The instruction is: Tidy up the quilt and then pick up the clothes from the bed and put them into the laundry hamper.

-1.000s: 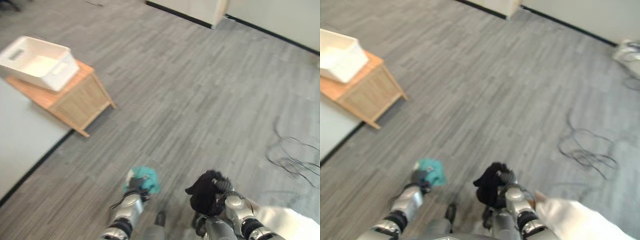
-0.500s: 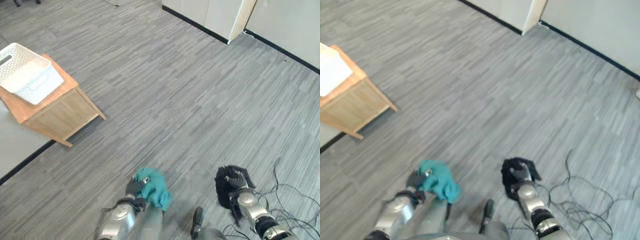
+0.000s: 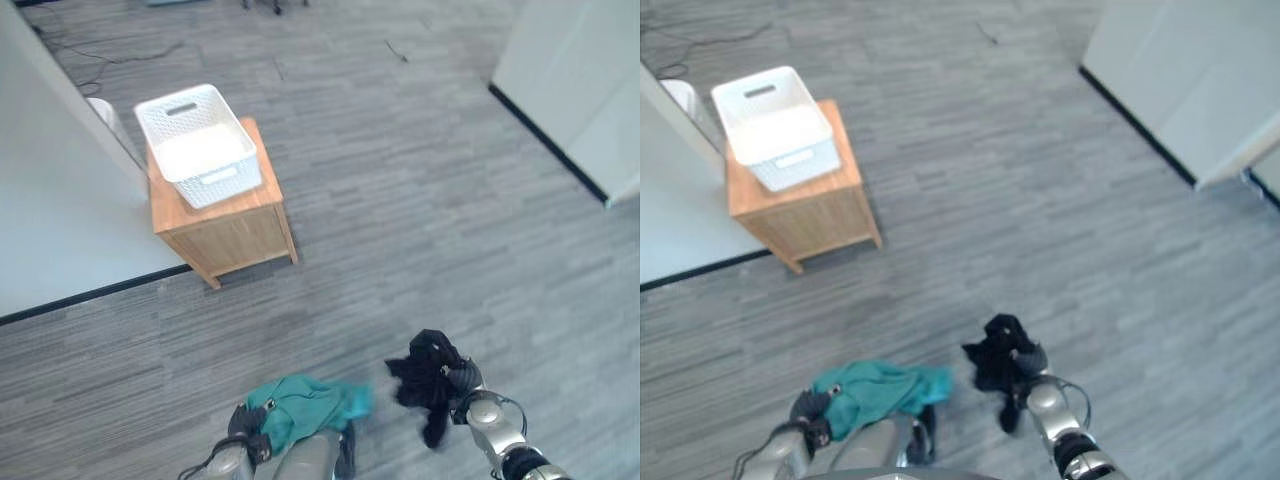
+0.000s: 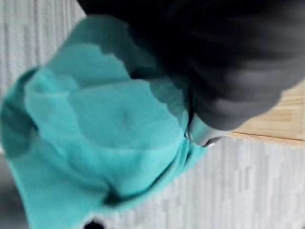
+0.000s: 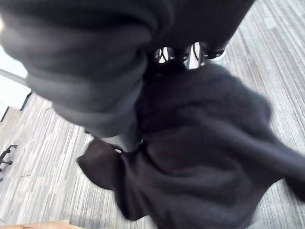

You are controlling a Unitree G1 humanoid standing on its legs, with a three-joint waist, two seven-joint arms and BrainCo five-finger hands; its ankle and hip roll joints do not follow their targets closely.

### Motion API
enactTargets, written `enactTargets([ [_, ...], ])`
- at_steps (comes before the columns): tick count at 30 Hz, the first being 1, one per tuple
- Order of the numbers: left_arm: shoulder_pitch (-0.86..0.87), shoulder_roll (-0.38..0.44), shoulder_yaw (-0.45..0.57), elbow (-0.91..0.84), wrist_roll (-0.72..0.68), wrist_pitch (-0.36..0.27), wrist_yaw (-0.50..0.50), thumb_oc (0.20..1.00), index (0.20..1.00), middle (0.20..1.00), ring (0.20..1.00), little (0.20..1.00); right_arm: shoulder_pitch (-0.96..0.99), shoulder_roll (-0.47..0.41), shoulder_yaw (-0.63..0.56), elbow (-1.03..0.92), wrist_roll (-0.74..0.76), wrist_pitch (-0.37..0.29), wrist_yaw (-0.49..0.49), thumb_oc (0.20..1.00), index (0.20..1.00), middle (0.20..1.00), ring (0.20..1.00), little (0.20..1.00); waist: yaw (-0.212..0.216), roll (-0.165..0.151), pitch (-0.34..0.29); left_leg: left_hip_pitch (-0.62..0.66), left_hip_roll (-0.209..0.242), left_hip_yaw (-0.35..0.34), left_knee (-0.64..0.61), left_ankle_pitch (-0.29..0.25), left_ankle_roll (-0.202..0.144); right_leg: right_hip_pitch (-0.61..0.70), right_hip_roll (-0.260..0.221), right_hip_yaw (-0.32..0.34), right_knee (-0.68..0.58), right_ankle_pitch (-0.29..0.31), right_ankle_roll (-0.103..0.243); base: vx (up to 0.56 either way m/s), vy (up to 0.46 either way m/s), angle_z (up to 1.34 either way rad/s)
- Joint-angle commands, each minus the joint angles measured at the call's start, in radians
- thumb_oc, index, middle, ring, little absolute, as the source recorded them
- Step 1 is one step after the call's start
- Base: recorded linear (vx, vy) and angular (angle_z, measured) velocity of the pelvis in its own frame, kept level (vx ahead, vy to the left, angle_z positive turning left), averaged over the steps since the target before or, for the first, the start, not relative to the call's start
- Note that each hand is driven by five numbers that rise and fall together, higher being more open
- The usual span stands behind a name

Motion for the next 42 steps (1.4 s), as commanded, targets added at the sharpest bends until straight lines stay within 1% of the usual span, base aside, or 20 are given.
enactTargets([
  [1,-0.075,-0.016,-0.035,-0.013,0.065,-0.06,0.029,0.2,0.2,0.2,0.2,0.2,-0.038,-0.039,-0.04,-0.004,0.011,-0.023,0.005,0.2,0.2,0.2,0.2,0.2,-0.086,0.094,0.031,0.201,0.072,-0.096,-0.265,0.095,-0.062,-0.17,-0.011,0.024,-0.106,0.16,0.034,0.76,0.177,0.76],
  [5,-0.116,-0.027,-0.065,-0.005,0.098,-0.064,0.032,0.2,0.2,0.2,0.2,0.2,-0.027,-0.037,-0.027,-0.007,0.032,-0.026,0.022,0.2,0.2,0.2,0.2,0.2,-0.177,0.11,0.027,0.323,0.072,-0.205,-0.321,0.065,-0.11,-0.29,0.023,0.059,-0.294,0.08,-0.009,0.82,-0.014,1.03],
  [6,-0.123,-0.029,-0.068,-0.008,0.111,-0.066,0.025,0.2,0.2,0.2,0.2,0.2,-0.013,-0.038,-0.033,-0.011,0.04,-0.02,0.029,0.2,0.2,0.2,0.2,0.2,-0.21,0.083,0.016,0.387,0.075,-0.26,-0.348,0.038,-0.152,-0.339,-0.007,0.087,-0.535,0.115,0.004,0.87,-0.182,1.38],
  [8,-0.125,-0.029,-0.057,-0.009,0.115,-0.074,0.022,0.2,0.2,0.2,0.2,0.2,-0.009,-0.041,-0.042,-0.022,0.051,-0.017,0.038,0.2,0.2,0.2,0.2,0.2,-0.229,0.096,0.023,0.433,0.125,-0.298,-0.367,0.017,-0.187,-0.365,-0.039,0.09,-0.674,0.18,0.041,0.73,-0.212,1.28],
  [13,-0.094,-0.013,-0.052,-0.026,0.146,-0.087,0.021,0.2,0.2,0.2,0.2,0.2,0.026,-0.043,-0.034,-0.068,0.056,-0.027,0.056,0.2,0.2,0.2,0.2,0.2,-0.22,0.079,-0.001,0.51,0.175,-0.353,-0.271,-0.037,-0.224,-0.354,-0.026,0.091,-0.663,0.206,0.041,0.73,-0.252,0.78],
  [16,-0.066,-0.023,0.001,0.009,0.123,-0.092,0.043,0.2,0.2,0.2,0.2,0.2,0.026,-0.045,-0.025,-0.079,0.071,-0.043,0.072,0.2,0.2,0.2,0.2,0.2,-0.157,0.048,0.026,0.284,0.203,-0.386,0.291,0.165,-0.233,-0.216,0.051,0.096,-0.655,0.151,-0.069,0.51,-0.351,0.2],
  [18,-0.063,-0.017,0.008,0.0,0.115,-0.091,0.041,0.2,0.2,0.2,0.2,0.2,0.012,-0.048,-0.023,-0.088,0.079,-0.047,0.073,0.2,0.2,0.2,0.2,0.2,-0.141,0.02,0.042,0.211,0.202,-0.371,0.394,0.178,-0.209,-0.175,0.053,0.079,-0.676,0.137,-0.091,0.18,-0.228,-0.07],
  [20,-0.07,-0.01,0.006,-0.014,0.115,-0.092,0.042,0.2,0.2,0.2,0.2,0.2,-0.021,-0.051,-0.005,-0.091,0.083,-0.044,0.078,0.2,0.2,0.2,0.2,0.2,-0.094,-0.012,0.075,0.078,0.196,-0.316,0.471,0.139,-0.191,-0.102,0.066,0.081,-0.711,0.102,-0.108,0.38,-0.109,-0.02],
  [22,-0.06,-0.016,0.006,-0.018,0.159,-0.08,0.056,0.2,0.2,0.2,0.2,0.2,-0.032,-0.044,0.02,-0.085,0.097,-0.049,0.095,0.2,0.2,0.2,0.2,0.2,-0.037,-0.011,0.059,-0.056,0.169,-0.185,0.175,0.102,-0.177,0.004,0.097,0.071,-0.736,-0.005,-0.096,0.84,0.131,-0.09],
  [24,-0.062,-0.018,0.012,-0.006,0.169,-0.069,0.059,0.2,0.2,0.2,0.2,0.2,-0.038,-0.043,0.02,-0.077,0.101,-0.049,0.099,0.2,0.2,0.2,0.2,0.2,-0.034,0.0,0.046,-0.061,0.183,-0.115,0.046,0.157,-0.173,0.028,0.114,0.057,-0.737,-0.033,-0.094,0.57,0.128,0.11],
  [25,-0.077,-0.021,0.026,0.022,0.174,-0.06,0.072,0.2,0.2,0.2,0.2,0.2,-0.047,-0.036,0.011,-0.061,0.104,-0.053,0.098,0.2,0.2,0.2,0.2,0.2,-0.039,0.013,0.032,-0.065,0.217,0.042,-0.089,0.201,-0.194,0.103,0.157,0.029,-0.738,-0.094,-0.089,0.41,0.054,0.4],
  [26,-0.078,-0.021,0.027,0.023,0.175,-0.06,0.072,0.2,0.2,0.2,0.2,0.2,-0.048,-0.036,0.011,-0.059,0.104,-0.054,0.098,0.2,0.2,0.2,0.2,0.2,-0.04,0.01,0.034,-0.06,0.214,0.044,-0.095,0.203,-0.194,0.106,0.154,0.029,-0.738,-0.095,-0.089,0.53,0.129,0.46],
  [28,-0.083,-0.023,0.019,0.018,0.162,-0.054,0.065,0.2,0.2,0.2,0.2,0.2,-0.029,-0.03,-0.004,-0.071,0.099,-0.057,0.08,0.2,0.2,0.2,0.2,0.2,-0.078,0.018,0.022,0.025,0.241,0.183,-0.174,0.215,-0.177,0.098,0.148,-0.023,-0.657,-0.078,-0.076,0.39,0.243,0.64],
  [30,-0.078,-0.02,0.018,0.025,0.17,-0.046,0.066,0.2,0.2,0.2,0.2,0.2,-0.007,-0.017,-0.02,-0.083,0.083,-0.054,0.076,0.2,0.2,0.2,0.2,0.2,-0.102,0.003,0.005,0.093,0.168,0.167,-0.211,0.178,-0.133,0.046,0.061,-0.076,-0.386,0.022,0.028,0.57,0.278,1.08],
  [32,-0.086,-0.017,0.022,0.061,0.183,-0.053,0.087,0.2,0.2,0.2,0.2,0.2,-0.012,-0.014,-0.026,-0.088,0.083,-0.054,0.077,0.2,0.2,0.2,0.2,0.2,-0.146,0.022,0.013,0.133,0.174,0.153,-0.233,0.185,-0.107,-0.065,0.02,-0.022,-0.177,0.17,0.057,0.27,0.119,1.15],
  [35,-0.107,-0.006,0.025,0.071,0.186,-0.063,0.093,0.2,0.2,0.2,0.2,0.2,-0.018,-0.025,-0.033,-0.106,0.082,-0.056,0.069,0.2,0.2,0.2,0.2,0.2,-0.198,0.046,0.019,0.225,0.177,0.087,-0.292,0.175,-0.121,-0.186,0.004,0.037,-0.174,0.115,0.036,0.49,-0.02,1.2],
  [36,-0.161,-0.065,-0.031,0.042,0.261,-0.08,0.23,0.2,0.2,0.2,0.2,0.2,-0.029,-0.014,-0.022,-0.114,0.085,-0.06,0.04,0.2,0.2,0.2,0.2,0.2,-0.215,0.036,0.015,0.241,0.18,0.06,-0.303,0.173,-0.134,-0.196,0.009,0.043,-0.246,0.093,0.021,0.46,-0.208,1.05],
  [38,-0.067,0.005,-0.051,-0.108,0.28,-0.078,0.192,0.2,0.2,0.2,0.2,0.2,-0.013,-0.03,-0.038,-0.145,0.11,-0.066,0.028,0.2,0.2,0.2,0.2,0.2,-0.2,0.035,0.023,0.235,0.177,0.006,-0.301,0.171,-0.142,-0.195,0.012,0.056,-0.317,0.059,0.006,0.27,-0.208,1.3],
  [40,0.056,0.071,-0.06,-0.292,0.304,-0.094,0.154,0.2,0.2,0.2,0.2,0.2,-0.007,-0.065,-0.068,-0.2,0.13,-0.073,0.006,0.2,0.2,0.2,0.2,0.2,-0.198,0.029,0.043,0.237,0.169,-0.104,-0.309,0.153,-0.166,-0.211,0.009,0.204,-0.522,0.039,-0.002,0.29,-0.305,1.6],
  [42,0.079,0.122,-0.073,-0.376,0.326,-0.065,0.131,0.2,0.2,0.2,0.2,0.2,-0.047,-0.119,-0.105,-0.251,0.113,-0.055,-0.039,0.2,0.2,0.2,0.2,0.2,-0.189,0.002,0.064,0.221,0.164,-0.263,-0.291,0.12,-0.186,-0.208,0.021,0.48,-0.628,0.022,0.004,0.37,-0.374,1.98],
])
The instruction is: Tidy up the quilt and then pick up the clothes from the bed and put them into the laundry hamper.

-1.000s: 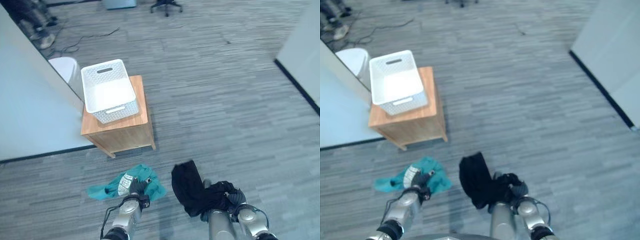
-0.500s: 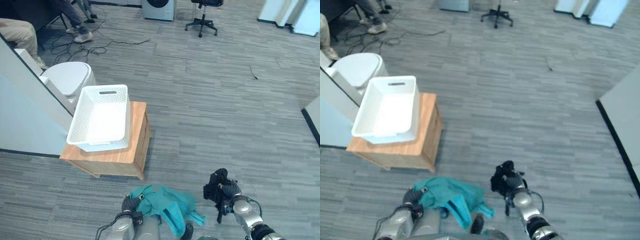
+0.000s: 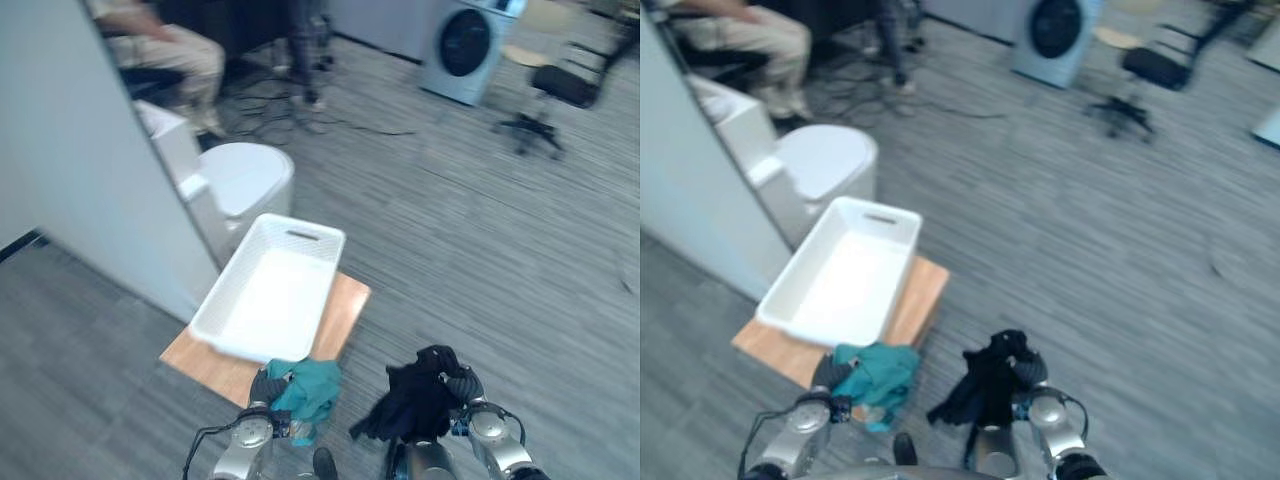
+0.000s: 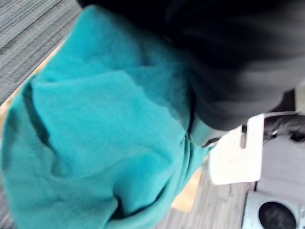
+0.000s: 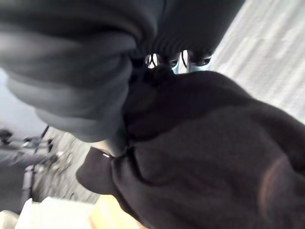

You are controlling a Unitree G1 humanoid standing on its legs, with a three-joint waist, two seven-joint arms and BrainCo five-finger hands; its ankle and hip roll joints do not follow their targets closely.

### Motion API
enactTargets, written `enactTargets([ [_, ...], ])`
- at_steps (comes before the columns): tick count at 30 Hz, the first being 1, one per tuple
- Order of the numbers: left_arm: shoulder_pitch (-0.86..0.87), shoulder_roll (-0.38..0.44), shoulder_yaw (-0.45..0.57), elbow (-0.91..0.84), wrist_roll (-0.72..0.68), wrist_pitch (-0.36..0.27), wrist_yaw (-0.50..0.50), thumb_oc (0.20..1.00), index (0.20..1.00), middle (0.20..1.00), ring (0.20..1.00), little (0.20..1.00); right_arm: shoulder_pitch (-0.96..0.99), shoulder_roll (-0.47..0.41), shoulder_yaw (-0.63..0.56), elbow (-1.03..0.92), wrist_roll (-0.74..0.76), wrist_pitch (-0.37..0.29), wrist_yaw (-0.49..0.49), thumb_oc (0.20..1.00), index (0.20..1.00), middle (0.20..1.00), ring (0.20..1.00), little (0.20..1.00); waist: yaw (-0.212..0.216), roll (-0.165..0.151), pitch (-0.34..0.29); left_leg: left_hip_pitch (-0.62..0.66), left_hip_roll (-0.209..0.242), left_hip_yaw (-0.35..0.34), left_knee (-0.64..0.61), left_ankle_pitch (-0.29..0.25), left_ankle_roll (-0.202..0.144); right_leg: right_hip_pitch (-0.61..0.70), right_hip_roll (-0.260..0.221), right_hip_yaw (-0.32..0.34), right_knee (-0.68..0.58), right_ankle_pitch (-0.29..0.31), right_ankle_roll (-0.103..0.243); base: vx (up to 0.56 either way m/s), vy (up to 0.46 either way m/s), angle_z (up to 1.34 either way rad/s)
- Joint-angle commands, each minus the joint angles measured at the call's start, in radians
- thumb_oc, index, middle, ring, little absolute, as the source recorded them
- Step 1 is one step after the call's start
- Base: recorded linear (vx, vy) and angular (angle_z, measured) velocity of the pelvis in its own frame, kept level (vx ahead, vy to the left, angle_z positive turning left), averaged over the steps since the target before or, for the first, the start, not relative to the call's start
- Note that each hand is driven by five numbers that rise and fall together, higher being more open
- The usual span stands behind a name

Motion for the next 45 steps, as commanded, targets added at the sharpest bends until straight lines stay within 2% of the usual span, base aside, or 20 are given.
enactTargets([
  [1,-0.056,0.074,0.037,-0.003,0.057,-0.036,-0.013,0.2,0.2,0.2,0.2,0.2,-0.153,-0.058,-0.066,-0.031,0.018,-0.043,-0.07,0.2,0.2,0.2,0.2,0.2,-0.001,-0.08,0.056,0.018,0.135,0.048,-0.003,-0.028,-0.15,0.149,-0.096,0.154,-0.094,0.122,0.092,0.36,-0.628,3.13],
  [2,-0.032,0.117,0.033,-0.048,0.09,-0.047,-0.061,0.2,0.2,0.2,0.2,0.2,-0.21,-0.123,-0.087,-0.069,-0.007,-0.049,-0.077,0.2,0.2,0.2,0.2,0.2,0.038,-0.107,0.059,0.001,0.149,-0.003,0.007,-0.019,-0.172,0.145,-0.088,0.092,-0.069,0.155,0.104,0.17,-0.434,3.22],
  [4,-0.027,0.114,0.034,-0.048,0.095,-0.051,-0.071,0.2,0.2,0.2,0.2,0.2,-0.251,-0.165,-0.086,-0.086,-0.026,-0.05,-0.087,0.2,0.2,0.2,0.2,0.2,0.04,-0.104,0.059,-0.02,0.161,-0.038,0.021,-0.01,-0.184,0.156,-0.073,0.074,-0.08,0.148,0.094,0.21,-0.46,2.33],
  [6,0.041,0.103,0.052,-0.089,0.081,-0.068,-0.09,0.2,0.2,0.2,0.2,0.2,-0.316,-0.241,-0.055,-0.179,-0.094,-0.057,-0.084,0.2,0.2,0.2,0.2,0.2,0.077,-0.102,0.063,-0.045,0.197,-0.092,0.007,0.036,-0.214,0.191,-0.044,0.01,-0.13,0.124,0.062,0.21,-0.415,0.95],
  [7,0.044,0.142,0.028,-0.088,0.074,-0.064,-0.14,0.2,0.2,0.2,0.2,0.2,-0.588,-0.509,-0.122,-0.024,0.081,-0.099,0.004,0.2,0.2,0.2,0.2,0.2,0.125,-0.113,0.045,-0.061,0.202,-0.131,-0.005,0.068,-0.23,0.21,-0.038,-0.028,-0.153,0.125,0.053,0.15,-0.305,0.55],
  [8,0.061,0.13,0.018,-0.106,0.079,-0.073,-0.14,0.2,0.2,0.2,0.2,0.2,-0.6,-0.511,-0.059,0.003,0.108,-0.117,0.006,0.2,0.2,0.2,0.2,0.2,0.15,-0.115,0.052,-0.07,0.209,-0.139,-0.008,0.082,-0.243,0.238,-0.031,-0.063,-0.176,0.116,0.049,0.1,-0.215,0.56],
  [9,0.064,0.129,0.02,-0.109,0.08,-0.072,-0.14,0.2,0.2,0.2,0.2,0.2,-0.604,-0.512,-0.054,0.008,0.11,-0.12,0.006,0.2,0.2,0.2,0.2,0.2,0.141,-0.114,0.053,-0.077,0.206,-0.146,-0.007,0.094,-0.244,0.236,-0.033,-0.07,-0.178,0.126,0.048,-0.03,-0.173,0.65],
  [10,0.104,0.095,0.08,-0.15,0.071,-0.06,-0.112,0.2,0.2,0.2,0.2,0.2,-0.624,-0.378,0.15,-0.539,-0.066,0.01,0.045,0.2,0.2,0.2,0.2,0.2,0.12,-0.119,0.08,-0.093,0.21,-0.013,0.056,0.073,-0.224,0.255,-0.047,-0.116,-0.201,0.128,0.032,-0.11,-0.059,0.81],
  [11,0.104,0.095,0.082,-0.151,0.071,-0.06,-0.113,0.2,0.2,0.2,0.2,0.2,-0.622,-0.377,0.149,-0.545,-0.068,0.015,0.045,0.2,0.2,0.2,0.2,0.2,0.119,-0.122,0.079,-0.098,0.209,-0.013,0.058,0.076,-0.223,0.252,-0.048,-0.116,-0.202,0.132,0.033,-0.19,-0.218,0.91],
  [12,0.149,0.097,0.105,-0.187,0.072,-0.032,-0.123,0.2,0.2,0.2,0.2,0.2,-0.693,-0.357,0.14,-0.6,-0.211,0.107,0.056,0.2,0.2,0.2,0.2,0.2,0.129,-0.13,0.091,-0.097,0.178,0.09,0.151,0.014,-0.199,0.25,-0.046,-0.156,-0.205,0.123,0.015,-0.14,-0.152,0.42],
  [13,0.15,0.098,0.107,-0.19,0.072,-0.031,-0.124,0.2,0.2,0.2,0.2,0.2,-0.694,-0.355,0.139,-0.601,-0.213,0.108,0.056,0.2,0.2,0.2,0.2,0.2,0.129,-0.132,0.091,-0.103,0.177,0.091,0.156,0.015,-0.197,0.247,-0.048,-0.156,-0.206,0.127,0.015,-0.15,-0.199,0.15],
  [14,0.194,0.105,0.114,-0.208,0.07,-0.027,-0.142,0.2,0.2,0.2,0.2,0.2,-0.693,-0.362,0.101,-0.635,-0.226,0.12,0.057,0.2,0.2,0.2,0.2,0.2,0.128,-0.133,0.086,-0.108,0.17,0.125,0.177,0.005,-0.191,0.245,-0.042,-0.175,-0.204,0.12,0.009,0.0,-0.079,0.18],
  [15,0.233,0.092,0.094,-0.225,0.078,-0.033,-0.173,0.2,0.2,0.2,0.2,0.2,-0.666,-0.357,0.072,-0.618,-0.204,0.093,0.074,0.2,0.2,0.2,0.2,0.2,0.126,-0.126,0.08,-0.095,0.182,0.182,0.154,0.007,-0.183,0.254,-0.035,-0.219,-0.203,0.116,0.005,0.01,-0.097,0.49],
  [16,0.265,0.106,0.094,-0.235,0.085,-0.046,-0.182,0.2,0.2,0.2,0.2,0.2,-0.672,-0.374,0.054,-0.615,-0.178,0.079,0.071,0.2,0.2,0.2,0.2,0.2,0.134,-0.124,0.082,-0.102,0.189,0.191,0.153,0.029,-0.193,0.261,-0.032,-0.238,-0.203,0.116,0.005,0.05,-0.075,1.12],
  [18,0.306,0.106,0.075,-0.244,0.086,-0.078,-0.204,0.2,0.2,0.2,0.2,0.2,-0.662,-0.414,0.034,-0.589,-0.186,0.04,0.056,0.2,0.2,0.2,0.2,0.2,0.161,-0.122,0.074,-0.079,0.19,0.153,0.072,0.053,-0.205,0.28,-0.029,-0.289,-0.203,0.122,0.006,0.05,-0.086,0.96],
  [21,0.318,0.114,0.063,-0.246,0.081,-0.094,-0.207,0.2,0.2,0.2,0.2,0.2,-0.702,-0.452,0.032,-0.579,-0.204,0.033,0.048,0.2,0.2,0.2,0.2,0.2,0.174,-0.122,0.074,-0.069,0.191,0.129,0.026,0.081,-0.211,0.287,-0.027,-0.312,-0.205,0.122,0.008,0.03,-0.014,0.52],
  [22,0.145,0.147,0.066,-0.204,0.018,-0.029,-0.178,0.2,0.2,0.2,0.2,0.2,-0.779,-0.408,0.096,-0.594,-0.197,0.08,0.084,0.2,0.2,0.2,0.2,0.2,0.127,-0.117,0.052,-0.04,0.205,0.159,-0.02,0.095,-0.221,0.282,-0.024,-0.303,-0.205,0.126,0.012,0.05,0.082,0.52],
  [30,0.138,0.14,0.085,-0.216,0.012,-0.043,-0.159,0.2,0.2,0.2,0.2,0.2,-0.946,-0.344,0.172,-0.359,-0.193,0.072,0.061,0.2,0.2,0.2,0.2,0.2,0.162,-0.093,0.055,-0.016,0.207,0.141,-0.089,0.133,-0.225,0.283,-0.018,-0.303,-0.209,0.131,0.015,0.02,0.015,0.02],
  [37,0.053,0.118,0.053,-0.17,0.026,-0.095,-0.114,0.2,0.2,0.2,0.2,0.2,-0.897,-0.289,0.205,-0.157,-0.195,0.037,0.044,0.2,0.2,0.2,0.2,0.2,0.169,-0.059,0.093,-0.074,0.21,0.119,-0.101,0.161,-0.237,0.235,-0.029,-0.317,-0.21,0.141,0.021,-0.04,-0.002,0.03],
  [45,-0.002,0.109,0.024,-0.196,0.024,-0.133,-0.074,0.2,0.2,0.2,0.2,0.2,-0.751,-0.306,0.186,-0.043,-0.242,0.01,-0.016,0.2,0.2,0.2,0.2,0.2,0.157,-0.007,0.116,-0.116,0.206,0.115,-0.105,0.18,-0.246,0.202,-0.043,-0.322,-0.212,0.148,0.03,-0.03,0.011,0.03],
])
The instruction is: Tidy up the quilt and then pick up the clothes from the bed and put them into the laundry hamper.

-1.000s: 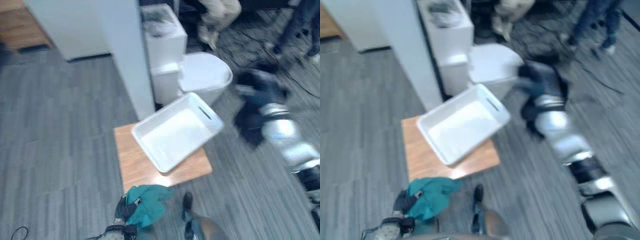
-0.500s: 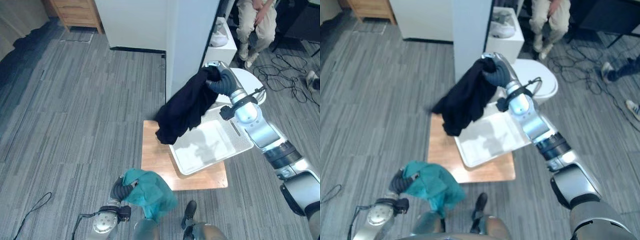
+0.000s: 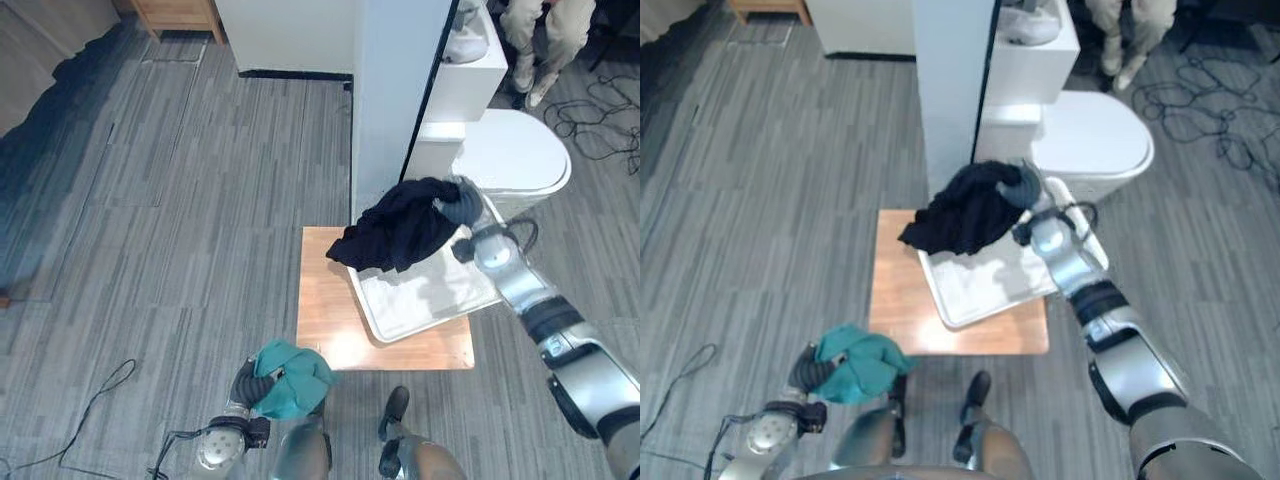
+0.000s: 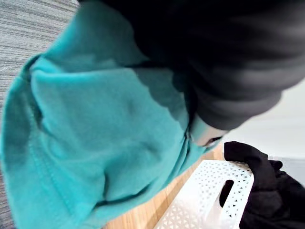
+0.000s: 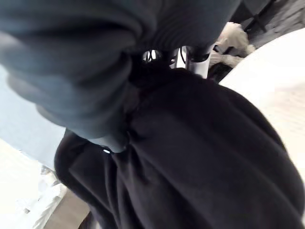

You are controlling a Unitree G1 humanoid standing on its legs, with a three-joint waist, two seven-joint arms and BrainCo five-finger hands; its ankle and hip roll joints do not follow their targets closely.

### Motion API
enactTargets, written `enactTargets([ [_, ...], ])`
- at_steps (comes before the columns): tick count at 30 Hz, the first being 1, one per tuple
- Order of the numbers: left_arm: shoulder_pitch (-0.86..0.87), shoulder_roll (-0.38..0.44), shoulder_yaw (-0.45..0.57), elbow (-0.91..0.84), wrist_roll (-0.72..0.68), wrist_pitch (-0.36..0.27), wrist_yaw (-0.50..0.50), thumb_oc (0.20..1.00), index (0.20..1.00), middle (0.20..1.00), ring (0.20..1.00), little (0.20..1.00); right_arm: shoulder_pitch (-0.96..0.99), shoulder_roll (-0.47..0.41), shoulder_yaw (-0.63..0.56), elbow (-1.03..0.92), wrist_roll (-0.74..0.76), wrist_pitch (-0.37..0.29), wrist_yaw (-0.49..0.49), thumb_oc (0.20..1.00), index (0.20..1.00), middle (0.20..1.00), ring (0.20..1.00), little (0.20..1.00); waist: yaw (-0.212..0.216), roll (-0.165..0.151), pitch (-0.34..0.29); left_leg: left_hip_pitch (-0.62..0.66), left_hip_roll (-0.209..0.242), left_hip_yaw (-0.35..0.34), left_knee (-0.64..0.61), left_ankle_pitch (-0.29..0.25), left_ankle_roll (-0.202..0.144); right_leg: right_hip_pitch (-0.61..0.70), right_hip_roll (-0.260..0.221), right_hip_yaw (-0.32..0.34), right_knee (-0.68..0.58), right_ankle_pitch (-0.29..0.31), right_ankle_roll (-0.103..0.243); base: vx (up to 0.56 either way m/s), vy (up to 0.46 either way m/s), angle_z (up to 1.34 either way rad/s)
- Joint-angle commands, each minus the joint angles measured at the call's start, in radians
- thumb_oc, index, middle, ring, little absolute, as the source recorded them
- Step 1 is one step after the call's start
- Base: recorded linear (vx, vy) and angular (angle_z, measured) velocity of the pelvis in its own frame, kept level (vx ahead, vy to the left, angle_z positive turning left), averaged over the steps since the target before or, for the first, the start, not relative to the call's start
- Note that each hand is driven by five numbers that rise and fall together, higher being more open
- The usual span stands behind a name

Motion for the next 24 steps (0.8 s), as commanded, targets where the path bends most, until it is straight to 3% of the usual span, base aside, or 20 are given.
enactTargets([
  [1,-0.069,0.009,-0.051,-0.07,0.0,-0.095,0.037,0.2,0.2,0.2,0.2,0.2,-0.053,-0.061,-0.003,0.017,-0.06,-0.048,-0.07,0.2,0.2,0.2,0.2,0.2,0.004,0.015,0.005,0.015,0.099,-0.016,-0.044,0.057,-0.104,0.07,-0.083,-0.011,-0.001,-0.117,0.142,-0.03,0.033,-0.01],
  [4,-0.092,0.007,-0.065,-0.064,-0.006,-0.105,0.043,0.2,0.2,0.2,0.2,0.2,-0.054,-0.059,0.041,0.081,-0.164,-0.03,-0.083,0.2,0.2,0.2,0.2,0.2,-0.004,0.029,0.011,0.013,0.1,-0.011,-0.043,0.061,-0.105,0.066,-0.087,-0.005,0.0,-0.117,0.142,-0.02,0.02,-0.07],
  [8,-0.136,0.002,-0.104,-0.073,-0.028,-0.11,0.018,0.2,0.2,0.2,0.2,0.2,-0.042,0.013,0.104,0.174,-0.261,-0.013,-0.076,0.2,0.2,0.2,0.2,0.2,-0.016,0.051,0.012,0.019,0.101,-0.005,-0.042,0.059,-0.107,0.068,-0.093,0.001,-0.001,-0.119,0.142,0.0,0.004,-0.01],
  [9,-0.156,-0.001,-0.127,-0.084,-0.051,-0.107,-0.006,0.2,0.2,0.2,0.2,0.2,-0.038,0.041,0.116,0.186,-0.271,-0.011,-0.077,1.0,1.0,1.0,1.0,1.0,-0.025,0.053,0.009,0.026,0.102,0.0,-0.042,0.056,-0.108,0.072,-0.094,0.005,-0.002,-0.119,0.142,0.0,0.0,0.0],
  [17,-0.393,0.011,-0.246,-0.21,-0.018,-0.126,-0.004,0.2,0.2,0.2,0.2,0.2,0.001,0.146,0.184,0.119,-0.434,0.019,-0.149,1.0,1.0,1.0,1.0,1.0,-0.116,0.045,-0.031,0.103,0.112,0.045,-0.043,0.022,-0.107,0.117,-0.089,0.047,-0.002,-0.128,0.144,0.05,0.029,-0.09],
  [18,-0.375,0.099,-0.065,-0.191,-0.095,-0.136,0.031,0.2,0.2,0.2,0.2,0.2,0.021,0.104,0.162,0.092,-0.432,0.014,-0.145,1.0,1.0,1.0,1.0,1.0,-0.107,0.051,-0.043,0.111,0.112,0.048,-0.044,0.023,-0.108,0.124,-0.089,0.049,-0.002,-0.13,0.144,0.09,0.061,-0.42],
  [19,-0.339,0.134,0.047,-0.338,-0.224,-0.114,0.011,0.2,0.2,0.2,0.2,0.2,0.072,0.056,0.109,0.002,-0.454,0.038,-0.154,1.0,1.0,1.0,1.0,1.0,-0.111,0.059,-0.053,0.122,0.11,0.051,-0.044,0.019,-0.108,0.132,-0.093,0.043,-0.002,-0.129,0.145,0.07,0.057,-0.32],
  [21,-0.301,0.184,0.068,-0.48,-0.17,-0.13,-0.005,0.2,0.2,0.2,0.2,0.2,0.177,0.019,0.042,-0.049,-0.51,0.04,-0.172,1.0,1.0,1.0,1.0,1.0,-0.123,0.061,-0.068,0.146,0.108,0.057,-0.042,0.001,-0.107,0.151,-0.093,0.042,-0.002,-0.137,0.148,0.09,0.032,-0.17],
  [24,-0.338,0.285,0.135,-0.555,-0.255,-0.137,-0.046,0.2,0.2,0.2,0.2,0.2,0.233,-0.007,0.006,-0.092,-0.501,0.039,-0.181,1.0,1.0,1.0,1.0,1.0,-0.144,0.062,-0.082,0.163,0.112,0.068,-0.042,-0.005,-0.11,0.158,-0.093,0.049,-0.002,-0.136,0.15,0.04,0.015,0.03],
])
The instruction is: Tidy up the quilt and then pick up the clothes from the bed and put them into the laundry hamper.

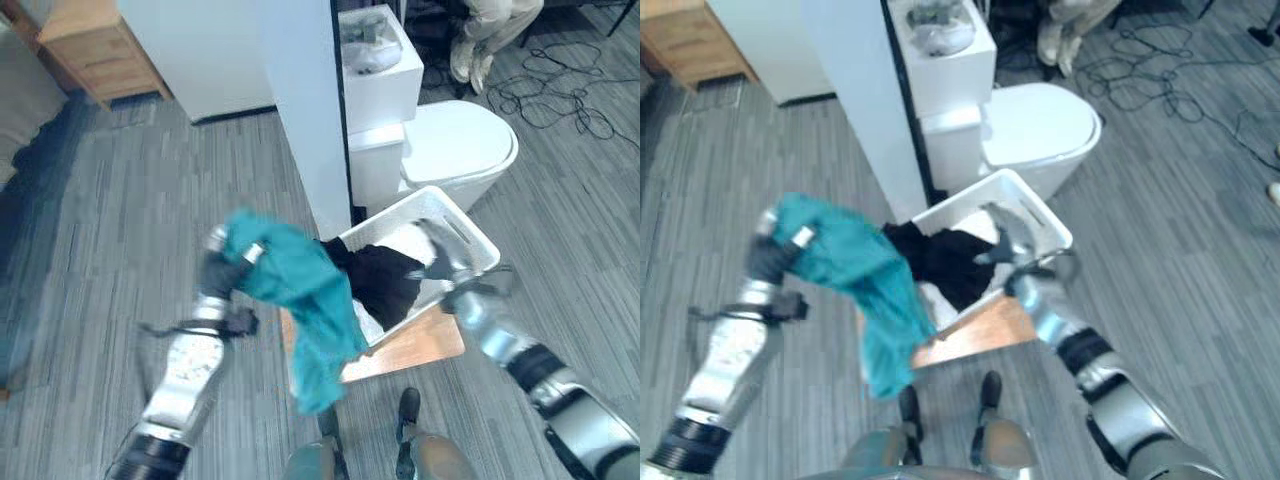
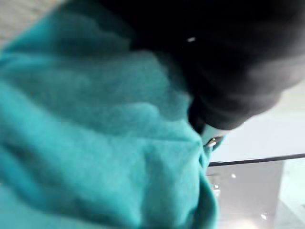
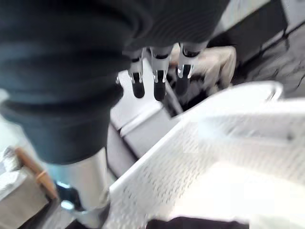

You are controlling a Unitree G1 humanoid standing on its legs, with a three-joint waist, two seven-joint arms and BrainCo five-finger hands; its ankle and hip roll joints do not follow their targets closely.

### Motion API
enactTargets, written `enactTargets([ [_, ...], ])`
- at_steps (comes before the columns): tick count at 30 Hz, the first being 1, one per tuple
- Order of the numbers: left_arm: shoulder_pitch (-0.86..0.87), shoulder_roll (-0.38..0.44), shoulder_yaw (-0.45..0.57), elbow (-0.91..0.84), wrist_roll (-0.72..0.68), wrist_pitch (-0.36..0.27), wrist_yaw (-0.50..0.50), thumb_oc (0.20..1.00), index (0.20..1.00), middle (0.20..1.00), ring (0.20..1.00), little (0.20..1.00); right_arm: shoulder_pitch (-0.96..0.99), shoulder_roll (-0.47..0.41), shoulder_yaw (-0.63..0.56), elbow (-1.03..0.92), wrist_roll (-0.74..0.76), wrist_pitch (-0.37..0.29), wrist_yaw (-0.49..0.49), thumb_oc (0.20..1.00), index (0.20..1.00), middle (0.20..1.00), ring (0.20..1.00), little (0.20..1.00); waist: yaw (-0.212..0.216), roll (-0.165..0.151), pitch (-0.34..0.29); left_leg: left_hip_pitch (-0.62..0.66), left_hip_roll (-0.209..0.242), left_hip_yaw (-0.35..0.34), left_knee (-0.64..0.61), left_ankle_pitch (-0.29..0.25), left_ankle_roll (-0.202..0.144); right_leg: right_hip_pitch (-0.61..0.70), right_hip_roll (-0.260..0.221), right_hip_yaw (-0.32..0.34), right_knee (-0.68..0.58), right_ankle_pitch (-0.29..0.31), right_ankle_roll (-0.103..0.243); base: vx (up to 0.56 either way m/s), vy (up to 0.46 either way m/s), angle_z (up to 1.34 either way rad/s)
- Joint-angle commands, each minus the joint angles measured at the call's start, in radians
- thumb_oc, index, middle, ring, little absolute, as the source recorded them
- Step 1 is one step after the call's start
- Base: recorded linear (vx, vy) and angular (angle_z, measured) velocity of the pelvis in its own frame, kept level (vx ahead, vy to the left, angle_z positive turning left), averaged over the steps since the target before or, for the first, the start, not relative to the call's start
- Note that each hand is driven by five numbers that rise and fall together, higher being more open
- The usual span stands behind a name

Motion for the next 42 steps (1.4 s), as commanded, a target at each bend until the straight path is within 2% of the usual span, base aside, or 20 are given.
enactTargets([
  [1,-0.123,0.129,-0.042,-0.058,-0.081,-0.073,-0.052,0.2,0.2,0.2,0.2,0.2,0.019,-0.021,-0.016,-0.002,-0.033,-0.008,-0.037,1.0,1.0,1.0,1.0,1.0,-0.033,-0.012,-0.084,0.04,0.113,0.003,0.002,0.0,-0.109,0.087,-0.097,-0.022,0.0,-0.135,0.141,0.06,0.021,-0.02],
  [3,-0.215,0.184,-0.06,-0.114,-0.09,-0.06,-0.039,0.2,0.2,0.2,0.2,0.2,0.081,-0.017,-0.033,-0.024,-0.043,0.0,-0.038,1.0,1.0,1.0,1.0,1.0,-0.051,-0.014,-0.1,0.057,0.115,0.013,0.003,-0.009,-0.109,0.097,-0.095,-0.016,0.0,-0.136,0.142,0.05,-0.002,-0.08],
  [7,-0.359,0.219,-0.125,-0.101,-0.083,-0.051,-0.013,0.2,0.2,0.2,0.2,0.2,0.132,-0.008,-0.042,-0.021,-0.033,-0.002,-0.039,1.0,1.0,1.0,1.0,1.0,-0.066,-0.019,-0.115,0.068,0.116,0.022,0.001,-0.009,-0.107,0.1,-0.092,-0.008,0.0,-0.132,0.142,0.06,-0.024,-0.14],
  [8,-0.487,0.178,-0.202,-0.045,-0.07,-0.04,0.024,0.2,0.2,0.2,0.2,0.2,0.175,0.01,-0.023,0.005,-0.005,-0.013,-0.046,1.0,1.0,1.0,1.0,1.0,-0.107,-0.02,-0.129,0.086,0.119,0.033,0.005,-0.018,-0.107,0.107,-0.09,0.002,0.0,-0.136,0.146,0.09,-0.045,-0.08],
  [9,-0.581,0.133,-0.271,0.056,-0.049,-0.038,0.055,0.2,0.2,0.2,0.2,0.2,0.205,0.01,-0.026,0.011,0.007,-0.019,-0.046,1.0,1.0,1.0,1.0,1.0,-0.125,-0.02,-0.133,0.093,0.12,0.048,0.002,-0.014,-0.106,0.101,-0.089,0.013,0.0,-0.13,0.147,0.09,-0.045,-0.03],
  [10,-0.584,0.132,-0.274,0.058,-0.049,-0.039,0.055,0.2,0.2,0.2,0.2,0.2,0.206,0.01,-0.028,0.011,0.007,-0.019,-0.045,1.0,1.0,1.0,1.0,1.0,-0.122,-0.02,-0.133,0.094,0.12,0.049,0.002,-0.015,-0.106,0.101,-0.089,0.013,0.0,-0.13,0.147,0.05,-0.008,-0.11],
  [11,-0.634,0.083,-0.302,0.181,-0.03,-0.029,0.091,0.2,0.2,0.2,0.2,0.2,0.224,0.007,-0.011,-0.005,0.015,-0.033,-0.033,1.0,1.0,1.0,1.0,1.0,-0.159,-0.017,-0.137,0.103,0.12,0.066,0.001,-0.017,-0.105,0.093,-0.088,0.03,0.0,-0.125,0.151,0.03,0.003,-0.38],
  [14,-0.675,0.051,-0.322,0.279,-0.009,-0.031,0.114,0.2,0.2,0.2,0.2,0.2,0.233,-0.003,-0.009,-0.014,0.024,-0.041,-0.023,1.0,1.0,1.0,1.0,1.0,-0.173,-0.012,-0.136,0.107,0.118,0.079,-0.001,-0.02,-0.104,0.085,-0.089,0.042,0.0,-0.12,0.155,0.03,0.02,-0.42],
  [15,-0.745,-0.02,-0.346,0.427,0.023,-0.01,0.158,0.2,0.2,0.2,0.2,0.2,0.241,-0.019,0.007,-0.022,0.039,-0.061,-0.005,1.0,1.0,1.0,1.0,1.0,-0.204,0.001,-0.134,0.11,0.112,0.102,-0.001,-0.026,-0.102,0.064,-0.094,0.063,0.0,-0.109,0.163,0.0,0.05,-0.3],
  [16,-0.767,-0.042,-0.353,0.474,0.023,-0.004,0.173,0.2,0.2,0.2,0.2,0.2,0.24,-0.026,0.016,-0.028,0.042,-0.066,-0.003,1.0,1.0,1.0,1.0,1.0,-0.217,0.006,-0.13,0.106,0.109,0.11,-0.001,-0.026,-0.102,0.052,-0.096,0.07,0.0,-0.104,0.165,-0.02,0.061,-0.3],
  [20,-0.812,-0.125,-0.359,0.623,0.019,0.02,0.206,0.2,0.2,0.2,0.2,0.2,0.212,-0.035,0.042,-0.024,0.046,-0.073,0.0,1.0,1.0,1.0,1.0,1.0,-0.24,0.019,-0.11,0.068,0.101,0.131,0.003,-0.025,-0.098,-0.012,-0.101,0.099,0.0,-0.083,0.172,-0.08,0.039,-0.38],
  [25,-0.8,-0.239,-0.353,0.807,0.022,0.049,0.231,0.2,0.2,0.2,0.2,0.2,0.188,-0.017,0.076,-0.003,0.047,-0.065,-0.01,1.0,1.0,1.0,1.0,1.0,-0.251,0.015,-0.076,0.015,0.101,0.145,0.01,-0.02,-0.094,-0.084,-0.102,0.116,0.002,-0.07,0.174,-0.1,0.018,-0.22],
  [26,-0.784,-0.279,-0.345,0.886,-0.011,0.066,0.224,0.551,0.551,0.551,0.551,0.551,0.176,0.0,0.094,0.013,0.044,-0.059,-0.014,1.0,1.0,1.0,1.0,1.0,-0.251,0.008,-0.06,-0.004,0.101,0.146,0.01,-0.008,-0.093,-0.103,-0.103,0.117,0.002,-0.061,0.171,-0.07,0.008,-0.13],
  [27,-0.785,-0.28,-0.345,0.888,-0.012,0.065,0.223,1.0,1.0,1.0,1.0,1.0,0.175,0.0,0.095,0.015,0.044,-0.06,-0.015,1.0,1.0,1.0,1.0,1.0,-0.252,0.009,-0.06,-0.002,0.102,0.145,0.011,-0.013,-0.093,-0.101,-0.103,0.117,0.004,-0.065,0.172,-0.08,0.005,-0.07],
  [30,-0.757,-0.324,-0.33,1.026,-0.048,0.096,0.198,1.0,1.0,1.0,1.0,1.0,0.168,0.029,0.111,0.05,0.051,-0.057,-0.02,1.0,1.0,1.0,1.0,1.0,-0.247,0.004,-0.049,-0.011,0.103,0.141,0.011,-0.007,-0.092,-0.106,-0.103,0.114,0.004,-0.064,0.169,0.0,0.002,-0.01],
  [32,-0.725,-0.342,-0.31,1.095,-0.131,0.107,0.165,1.0,1.0,1.0,1.0,1.0,0.169,0.041,0.121,0.062,0.054,-0.056,-0.016,1.0,1.0,1.0,1.0,1.0,-0.243,0.001,-0.047,-0.004,0.106,0.139,0.011,-0.006,-0.093,-0.097,-0.102,0.109,0.004,-0.067,0.166,0.0,0.0,0.0],
  [35,-0.673,-0.332,-0.28,1.052,-0.236,0.095,0.154,1.0,1.0,1.0,1.0,1.0,0.181,0.045,0.117,0.056,0.062,-0.055,-0.013,1.0,1.0,1.0,1.0,1.0,-0.233,-0.001,-0.046,0.005,0.11,0.134,0.01,-0.007,-0.095,-0.082,-0.1,0.103,0.005,-0.071,0.162,0.01,-0.008,0.01],
  [36,-0.562,-0.278,-0.262,0.925,-0.278,0.069,0.123,1.0,1.0,1.0,1.0,1.0,0.203,0.053,0.105,0.057,0.072,-0.051,-0.007,1.0,1.0,1.0,1.0,1.0,-0.217,-0.006,-0.05,0.016,0.114,0.127,0.011,-0.007,-0.097,-0.058,-0.099,0.093,0.004,-0.077,0.157,0.05,-0.035,0.07],
  [38,-0.444,-0.187,-0.222,0.778,-0.256,0.041,0.076,1.0,1.0,1.0,1.0,1.0,0.233,0.06,0.092,0.057,0.079,-0.053,0.008,1.0,1.0,1.0,1.0,1.0,-0.197,-0.017,-0.059,0.032,0.118,0.123,0.009,-0.003,-0.099,-0.03,-0.095,0.086,0.001,-0.079,0.152,0.06,-0.043,0.06],
  [42,-0.272,-0.056,-0.105,0.654,-0.209,-0.008,0.039,1.0,1.0,1.0,1.0,1.0,0.279,0.108,0.072,0.162,0.119,-0.054,0.052,1.0,1.0,1.0,1.0,1.0,-0.15,-0.024,-0.084,0.075,0.121,0.105,0.008,-0.014,-0.1,0.036,-0.089,0.065,0.0,-0.098,0.147,0.07,-0.011,0.2],
])
